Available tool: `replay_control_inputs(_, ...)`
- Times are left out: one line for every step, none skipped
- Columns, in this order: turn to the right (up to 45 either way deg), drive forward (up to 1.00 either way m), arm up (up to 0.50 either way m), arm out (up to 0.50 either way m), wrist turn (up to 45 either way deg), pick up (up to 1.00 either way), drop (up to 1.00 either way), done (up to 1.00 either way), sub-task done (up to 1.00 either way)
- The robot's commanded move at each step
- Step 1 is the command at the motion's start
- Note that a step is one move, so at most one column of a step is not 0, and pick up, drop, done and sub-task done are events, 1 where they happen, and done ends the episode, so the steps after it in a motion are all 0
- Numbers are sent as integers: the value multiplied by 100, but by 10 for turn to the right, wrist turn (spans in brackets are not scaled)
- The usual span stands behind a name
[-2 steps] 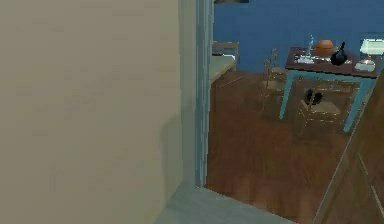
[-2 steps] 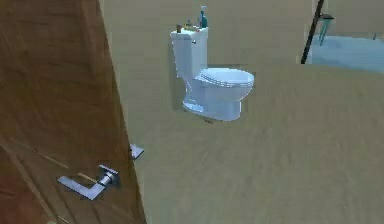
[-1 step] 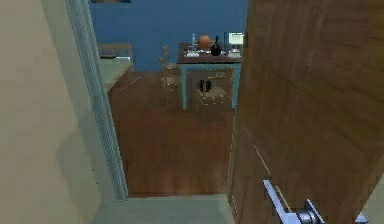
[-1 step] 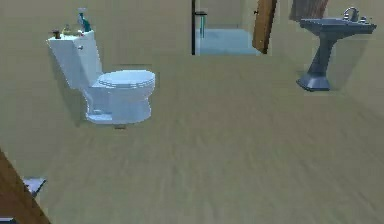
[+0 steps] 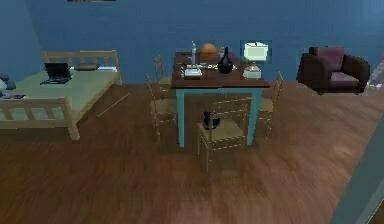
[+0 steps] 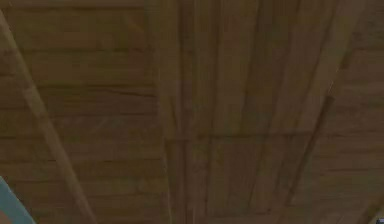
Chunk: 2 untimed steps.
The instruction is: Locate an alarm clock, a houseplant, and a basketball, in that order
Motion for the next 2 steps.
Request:
replay_control_inputs(300, 0, 0, 0, 0, 0, 0, 0, 0)
replay_control_inputs(0, 10, 0, 0, 0, 0, 0, 0, 0)
